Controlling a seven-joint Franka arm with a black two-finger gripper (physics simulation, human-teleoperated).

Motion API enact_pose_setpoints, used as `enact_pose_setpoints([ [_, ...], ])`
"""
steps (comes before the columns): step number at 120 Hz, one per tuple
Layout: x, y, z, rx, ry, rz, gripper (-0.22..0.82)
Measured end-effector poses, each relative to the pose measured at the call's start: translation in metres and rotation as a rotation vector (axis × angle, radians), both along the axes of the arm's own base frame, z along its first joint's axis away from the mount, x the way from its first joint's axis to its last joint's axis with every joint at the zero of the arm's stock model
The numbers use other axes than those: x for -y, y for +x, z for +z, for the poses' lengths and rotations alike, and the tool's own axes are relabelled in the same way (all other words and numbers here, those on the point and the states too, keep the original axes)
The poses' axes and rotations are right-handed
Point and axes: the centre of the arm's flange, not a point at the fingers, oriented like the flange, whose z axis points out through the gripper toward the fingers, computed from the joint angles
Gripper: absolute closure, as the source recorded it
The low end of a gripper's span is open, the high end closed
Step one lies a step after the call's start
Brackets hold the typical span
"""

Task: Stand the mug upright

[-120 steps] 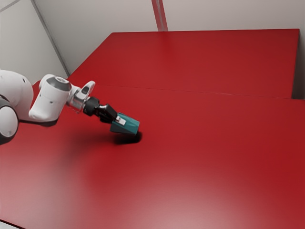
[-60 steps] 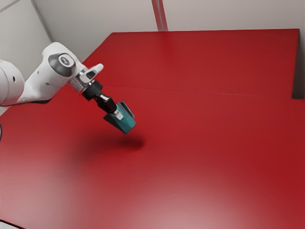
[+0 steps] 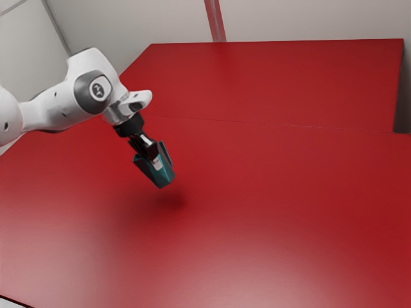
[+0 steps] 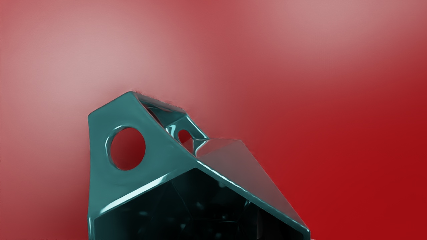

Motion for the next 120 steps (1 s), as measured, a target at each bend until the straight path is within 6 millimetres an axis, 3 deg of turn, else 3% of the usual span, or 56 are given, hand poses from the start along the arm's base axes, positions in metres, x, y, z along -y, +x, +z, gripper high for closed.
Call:
enact_pose_setpoints([
  [22,0.012,-0.003,-0.003,0.009,0.151,-0.010,0.79],
  [44,0.024,-0.012,-0.019,-0.012,0.255,0.011,0.79],
  [77,0.033,-0.017,-0.026,-0.003,0.326,0.102,0.78],
  [120,0.045,-0.032,-0.053,-0.013,0.351,0.211,0.78],
])
